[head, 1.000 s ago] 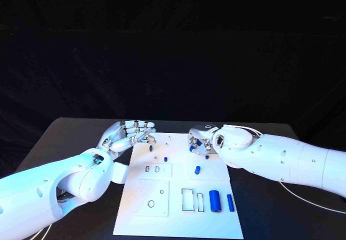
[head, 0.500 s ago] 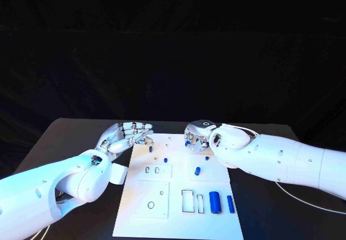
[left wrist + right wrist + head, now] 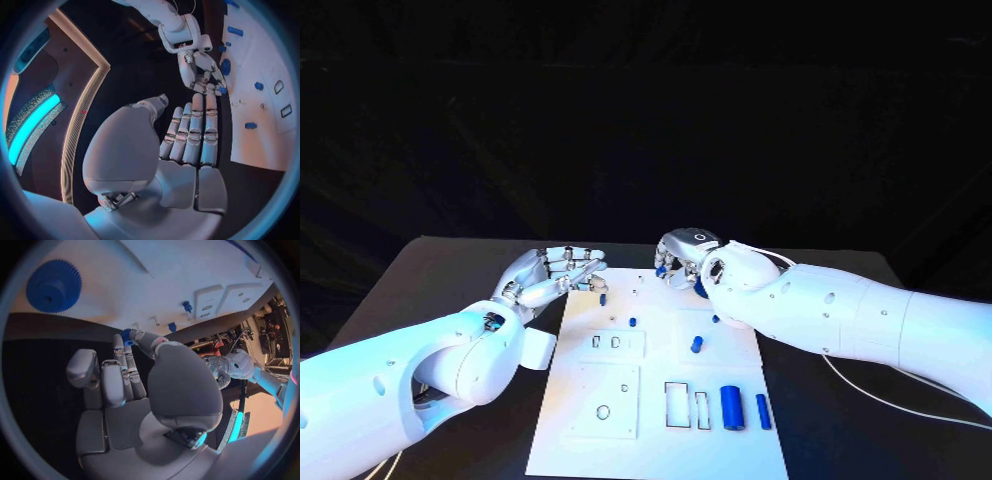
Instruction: Assemble the parts on the task board
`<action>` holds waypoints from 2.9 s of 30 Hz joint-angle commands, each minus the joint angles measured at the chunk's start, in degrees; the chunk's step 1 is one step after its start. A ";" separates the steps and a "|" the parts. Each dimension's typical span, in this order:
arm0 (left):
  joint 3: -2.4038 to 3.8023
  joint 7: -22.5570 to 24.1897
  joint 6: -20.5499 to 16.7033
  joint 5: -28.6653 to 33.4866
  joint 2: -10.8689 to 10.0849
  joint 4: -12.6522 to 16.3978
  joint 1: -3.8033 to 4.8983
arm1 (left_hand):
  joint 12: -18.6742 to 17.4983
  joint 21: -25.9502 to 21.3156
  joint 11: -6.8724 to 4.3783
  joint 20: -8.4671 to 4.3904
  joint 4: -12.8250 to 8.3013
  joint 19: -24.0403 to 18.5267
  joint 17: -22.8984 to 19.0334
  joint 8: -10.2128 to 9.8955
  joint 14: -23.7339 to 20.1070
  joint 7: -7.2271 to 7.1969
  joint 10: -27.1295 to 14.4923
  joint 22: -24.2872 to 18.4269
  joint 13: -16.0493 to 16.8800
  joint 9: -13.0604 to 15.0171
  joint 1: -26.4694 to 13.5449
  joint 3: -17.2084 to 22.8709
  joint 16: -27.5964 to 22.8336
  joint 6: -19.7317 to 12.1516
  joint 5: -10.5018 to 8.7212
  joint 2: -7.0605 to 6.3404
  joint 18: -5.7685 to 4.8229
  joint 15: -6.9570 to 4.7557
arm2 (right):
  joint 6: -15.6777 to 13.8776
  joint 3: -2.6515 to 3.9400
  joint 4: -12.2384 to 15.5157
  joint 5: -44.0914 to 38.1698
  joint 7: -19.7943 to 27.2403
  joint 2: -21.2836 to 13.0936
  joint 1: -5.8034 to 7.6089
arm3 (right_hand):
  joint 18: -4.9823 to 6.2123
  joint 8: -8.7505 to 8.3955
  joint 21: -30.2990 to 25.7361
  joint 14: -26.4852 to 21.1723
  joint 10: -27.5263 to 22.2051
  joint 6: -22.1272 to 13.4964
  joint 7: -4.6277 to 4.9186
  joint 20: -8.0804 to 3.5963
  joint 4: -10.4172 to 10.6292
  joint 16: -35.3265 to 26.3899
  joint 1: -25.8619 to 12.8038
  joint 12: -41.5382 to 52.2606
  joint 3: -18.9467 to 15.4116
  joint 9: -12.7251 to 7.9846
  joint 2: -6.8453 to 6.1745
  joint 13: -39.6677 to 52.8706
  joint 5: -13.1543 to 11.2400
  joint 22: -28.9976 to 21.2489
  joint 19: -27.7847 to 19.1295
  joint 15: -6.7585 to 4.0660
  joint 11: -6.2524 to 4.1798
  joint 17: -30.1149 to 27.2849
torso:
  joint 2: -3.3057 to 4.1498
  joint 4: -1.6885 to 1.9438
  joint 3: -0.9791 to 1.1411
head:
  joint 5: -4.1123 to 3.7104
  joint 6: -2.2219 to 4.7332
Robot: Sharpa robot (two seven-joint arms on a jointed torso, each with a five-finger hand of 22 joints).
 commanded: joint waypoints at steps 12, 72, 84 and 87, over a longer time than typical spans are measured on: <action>0.05 0.26 1.34 0.64 0.64 0.04 0.25 | -0.28 0.38 0.34 0.02 0.45 0.20 0.05 -0.38 0.40 2.10 0.11 0.09 0.07 0.05 -0.63 -0.03 0.31 -0.40 -0.31 -0.09 0.65 0.06 | 0.11 -0.01 -4.72 0.83 0.72 4.47 -0.79 | -1.13 0.16 0.15 1.93 0.21 -0.04 0.01 -0.07 -0.11 0.31 0.05 -0.17 0.28 0.61 0.22 0.07 0.28 -0.04 0.37 -0.38 0.13 0.00 | 0.18 0.27 -0.15 | 0.08 -0.11; 0.04 -0.42 1.96 0.65 0.81 -1.13 0.72 | -0.55 0.41 0.37 0.05 0.41 0.10 0.33 -0.48 0.18 2.11 0.08 0.06 0.10 0.08 -0.64 -0.10 0.32 -0.53 -0.37 -0.08 0.64 0.10 | -3.37 -0.05 -4.75 1.38 -1.19 5.47 -2.05 | -0.99 0.29 -0.25 1.83 -0.05 -0.51 0.15 0.00 -0.06 0.39 -0.21 -0.22 0.39 0.99 -0.03 0.07 0.25 -0.67 -0.11 -0.27 0.26 -0.13 | 0.50 0.46 -0.31 | 0.32 0.55; 0.04 -0.44 2.03 0.65 1.00 -1.65 0.99 | -0.55 0.41 0.37 0.05 0.41 0.10 0.33 -0.48 0.18 2.11 0.08 0.06 0.10 0.08 -0.64 -0.10 0.32 -0.53 -0.37 -0.08 0.64 0.10 | -2.83 -0.04 -4.98 1.49 -1.16 5.97 -2.05 | -0.99 0.30 -0.24 1.81 -0.07 -0.54 0.16 0.00 -0.06 0.37 -0.23 -0.22 0.40 1.03 -0.06 0.07 0.25 -0.65 -0.12 -0.26 0.27 -0.17 | 0.53 0.48 -0.28 | 0.42 0.37; 0.04 -0.46 2.05 0.65 1.07 -1.71 1.01 | -0.55 0.41 0.37 0.05 0.41 0.10 0.33 -0.48 0.18 2.11 0.08 0.06 0.10 0.08 -0.64 -0.10 0.32 -0.53 -0.37 -0.08 0.64 0.10 | -2.21 -0.05 -5.42 1.52 -1.24 6.28 -2.05 | -0.95 0.32 -0.35 1.79 -0.09 -0.58 0.17 0.01 -0.06 0.36 -0.25 -0.22 0.40 1.06 -0.10 0.07 0.25 -0.82 -0.22 -0.25 0.28 -0.22 | 0.53 0.46 -0.26 | 0.45 0.33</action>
